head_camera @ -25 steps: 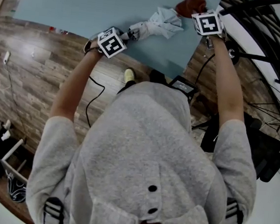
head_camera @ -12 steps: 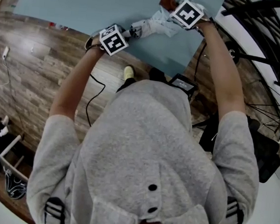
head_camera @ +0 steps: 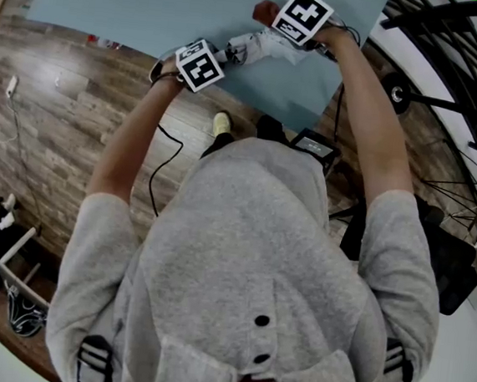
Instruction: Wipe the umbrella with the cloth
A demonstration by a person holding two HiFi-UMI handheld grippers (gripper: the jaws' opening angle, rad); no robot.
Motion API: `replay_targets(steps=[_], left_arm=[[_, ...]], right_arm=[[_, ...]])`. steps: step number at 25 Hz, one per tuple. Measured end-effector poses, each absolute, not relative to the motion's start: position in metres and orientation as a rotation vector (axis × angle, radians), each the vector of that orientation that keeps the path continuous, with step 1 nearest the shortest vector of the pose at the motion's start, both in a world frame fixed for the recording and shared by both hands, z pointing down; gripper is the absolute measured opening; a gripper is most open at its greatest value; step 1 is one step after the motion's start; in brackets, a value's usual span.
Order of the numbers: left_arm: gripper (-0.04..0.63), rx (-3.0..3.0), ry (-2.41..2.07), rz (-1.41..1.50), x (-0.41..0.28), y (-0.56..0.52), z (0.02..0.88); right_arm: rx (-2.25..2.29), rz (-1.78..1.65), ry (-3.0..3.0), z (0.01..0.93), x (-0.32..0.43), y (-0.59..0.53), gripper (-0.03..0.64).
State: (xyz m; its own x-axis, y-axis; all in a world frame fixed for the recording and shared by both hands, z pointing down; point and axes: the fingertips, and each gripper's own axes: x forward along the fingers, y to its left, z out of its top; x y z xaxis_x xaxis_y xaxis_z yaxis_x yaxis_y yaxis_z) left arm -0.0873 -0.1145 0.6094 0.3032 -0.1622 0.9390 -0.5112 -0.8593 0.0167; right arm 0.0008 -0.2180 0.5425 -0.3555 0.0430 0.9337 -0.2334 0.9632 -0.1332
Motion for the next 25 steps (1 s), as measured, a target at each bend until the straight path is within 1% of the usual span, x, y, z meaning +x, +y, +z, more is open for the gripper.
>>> replay_targets(steps=[10,21,25], left_arm=[[0.156,2.272,-0.621,1.570,-0.086,-0.113,0.608],[0.156,2.258,-0.616,1.575,-0.086,-0.112,0.610],[0.156,2.254,-0.618,1.577,-0.086,-0.111,0.610]], right_arm=[[0.103,0.362,-1.855,0.554,-0.024,-0.203,0.104],[0.017,0.348,-1.862,0.560,-0.059,-0.181,0.104],[-0.033,0.435,-1.905,0.557,-0.076,-0.164,0.104]])
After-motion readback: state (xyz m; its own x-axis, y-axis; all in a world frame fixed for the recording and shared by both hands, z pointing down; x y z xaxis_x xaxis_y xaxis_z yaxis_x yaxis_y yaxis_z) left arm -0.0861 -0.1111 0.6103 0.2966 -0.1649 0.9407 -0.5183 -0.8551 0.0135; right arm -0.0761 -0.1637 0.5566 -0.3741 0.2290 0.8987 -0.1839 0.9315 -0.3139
